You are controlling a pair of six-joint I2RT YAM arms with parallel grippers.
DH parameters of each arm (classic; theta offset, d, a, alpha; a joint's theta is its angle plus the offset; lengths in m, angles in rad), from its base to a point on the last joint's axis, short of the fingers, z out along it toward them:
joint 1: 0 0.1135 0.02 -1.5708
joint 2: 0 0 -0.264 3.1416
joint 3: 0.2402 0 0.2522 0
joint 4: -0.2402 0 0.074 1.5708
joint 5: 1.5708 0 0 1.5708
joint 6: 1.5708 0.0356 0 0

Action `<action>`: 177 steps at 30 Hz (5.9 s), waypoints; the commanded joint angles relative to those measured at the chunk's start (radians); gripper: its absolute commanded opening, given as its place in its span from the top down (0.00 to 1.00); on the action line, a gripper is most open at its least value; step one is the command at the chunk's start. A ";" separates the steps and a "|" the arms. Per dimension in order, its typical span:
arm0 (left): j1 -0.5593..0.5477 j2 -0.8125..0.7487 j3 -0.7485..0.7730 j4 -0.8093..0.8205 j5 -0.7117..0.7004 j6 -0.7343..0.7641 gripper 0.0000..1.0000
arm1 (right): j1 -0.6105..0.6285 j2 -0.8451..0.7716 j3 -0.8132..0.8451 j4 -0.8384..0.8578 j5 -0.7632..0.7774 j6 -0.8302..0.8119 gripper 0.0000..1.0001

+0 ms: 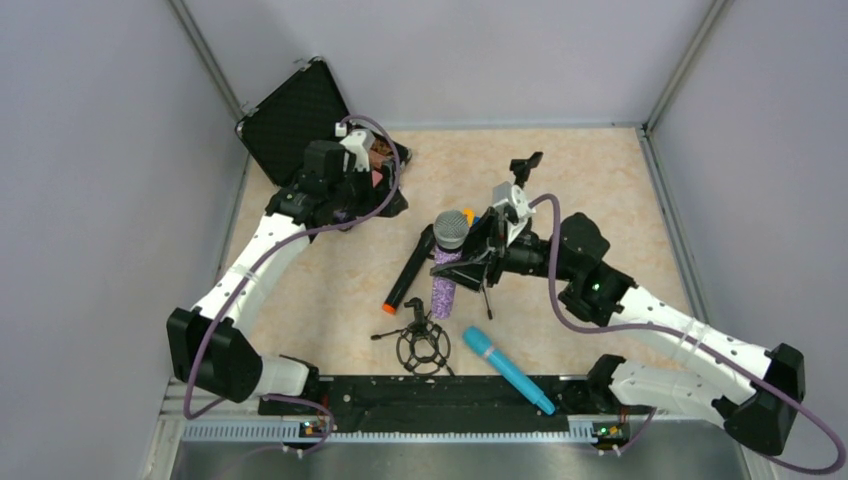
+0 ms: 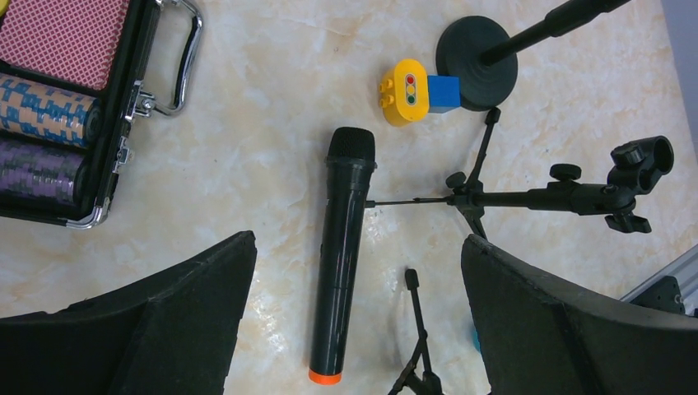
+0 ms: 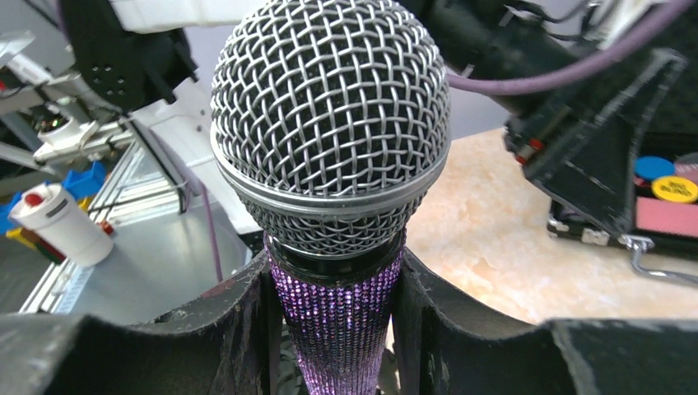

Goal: Attach the microphones to the stand

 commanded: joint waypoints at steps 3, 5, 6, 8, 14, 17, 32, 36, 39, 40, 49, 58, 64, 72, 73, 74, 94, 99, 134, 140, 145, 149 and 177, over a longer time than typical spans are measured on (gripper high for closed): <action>0.001 -0.011 0.003 0.018 0.045 0.022 0.01 | 0.122 0.007 0.111 0.088 0.030 -0.099 1.00; 0.001 -0.008 0.003 0.017 0.049 0.022 0.01 | 0.145 -0.002 0.113 0.095 0.031 -0.107 1.00; 0.001 -0.007 0.003 0.016 0.050 0.021 0.01 | 0.154 -0.006 0.112 0.099 0.029 -0.111 1.00; 0.001 -0.010 0.004 0.015 0.052 0.019 0.01 | 0.170 -0.013 0.107 0.108 0.016 -0.122 1.00; 0.002 -0.024 -0.001 0.015 0.054 0.019 0.01 | 0.183 -0.012 0.082 0.190 -0.125 -0.104 1.00; 0.001 -0.027 0.000 0.015 0.058 0.020 0.01 | 0.193 -0.008 0.081 0.200 -0.153 -0.104 1.00; 0.001 -0.025 0.000 0.016 0.087 0.016 0.01 | 0.317 0.047 0.099 0.036 -0.111 -0.249 1.00; 0.002 -0.022 -0.001 0.015 0.078 0.018 0.01 | 0.323 0.066 0.086 0.040 -0.063 -0.280 1.00; 0.001 -0.016 0.001 0.012 0.080 0.020 0.01 | 0.325 0.082 0.083 0.047 -0.041 -0.296 1.00; 0.001 -0.015 0.002 0.010 0.080 0.020 0.01 | 0.326 0.088 0.084 0.043 -0.034 -0.301 1.00; 0.001 -0.008 0.005 0.010 0.090 0.022 0.01 | 0.329 0.093 0.070 -0.002 0.044 -0.357 1.00; 0.002 -0.011 0.004 0.004 0.070 0.029 0.01 | 0.351 0.105 0.064 -0.033 0.013 -0.421 1.00; 0.001 -0.004 0.007 0.000 0.077 0.031 0.01 | 0.370 0.116 0.069 -0.064 -0.001 -0.457 1.00; 0.002 -0.003 0.010 0.001 0.085 0.029 0.01 | 0.419 0.118 0.059 -0.082 0.050 -0.472 1.00; 0.001 -0.003 0.009 0.001 0.084 0.029 0.01 | 0.422 0.120 0.059 -0.083 0.052 -0.473 1.00; 0.001 -0.002 0.009 0.000 0.085 0.029 0.01 | 0.424 0.121 0.058 -0.084 0.054 -0.475 1.00; 0.002 0.008 0.016 -0.011 0.079 0.034 0.01 | 0.485 0.101 -0.002 0.033 0.111 -0.531 1.00; 0.002 0.008 0.016 -0.011 0.078 0.034 0.01 | 0.499 0.114 0.000 0.048 0.125 -0.542 1.00; 0.002 0.009 0.017 -0.013 0.091 0.036 0.01 | 0.573 0.078 -0.007 0.308 0.376 -0.584 1.00; 0.001 0.016 0.017 -0.013 0.094 0.036 0.01 | 0.572 0.063 0.000 0.266 0.407 -0.547 1.00; 0.001 0.021 0.018 -0.014 0.102 0.036 0.01 | 0.572 0.055 -0.009 0.248 0.420 -0.502 1.00; 0.001 0.020 0.020 -0.016 0.099 0.037 0.02 | 0.572 0.060 -0.036 0.257 0.460 -0.506 1.00; 0.001 0.024 0.027 -0.025 0.091 0.044 0.02 | 0.573 0.082 -0.027 0.242 0.385 -0.522 1.00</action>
